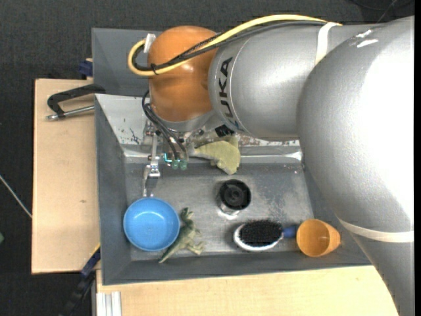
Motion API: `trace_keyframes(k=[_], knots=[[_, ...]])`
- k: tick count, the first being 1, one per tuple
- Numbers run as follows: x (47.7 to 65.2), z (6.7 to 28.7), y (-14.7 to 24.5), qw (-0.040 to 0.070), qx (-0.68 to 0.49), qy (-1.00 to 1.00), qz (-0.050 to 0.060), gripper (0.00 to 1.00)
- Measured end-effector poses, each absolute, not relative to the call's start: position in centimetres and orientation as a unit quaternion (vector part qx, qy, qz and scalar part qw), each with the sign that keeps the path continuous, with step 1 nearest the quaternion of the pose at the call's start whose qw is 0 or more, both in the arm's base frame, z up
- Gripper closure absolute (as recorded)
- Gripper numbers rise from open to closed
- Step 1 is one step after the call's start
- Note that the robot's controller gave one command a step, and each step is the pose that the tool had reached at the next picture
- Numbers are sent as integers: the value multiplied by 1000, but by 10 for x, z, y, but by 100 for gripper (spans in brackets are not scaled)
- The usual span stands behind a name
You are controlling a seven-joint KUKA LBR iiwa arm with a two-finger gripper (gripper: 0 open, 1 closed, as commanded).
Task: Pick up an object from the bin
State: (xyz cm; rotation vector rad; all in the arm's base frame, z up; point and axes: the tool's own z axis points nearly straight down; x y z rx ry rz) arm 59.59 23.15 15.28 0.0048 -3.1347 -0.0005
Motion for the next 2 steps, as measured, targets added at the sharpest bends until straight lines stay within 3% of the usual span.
trace_keyframes(k=[1, 2], knots=[[591, 73, 220, -1, -135, -991, -2, 0], [543, 74, 182, -4, -121, -993, -2, 0]])
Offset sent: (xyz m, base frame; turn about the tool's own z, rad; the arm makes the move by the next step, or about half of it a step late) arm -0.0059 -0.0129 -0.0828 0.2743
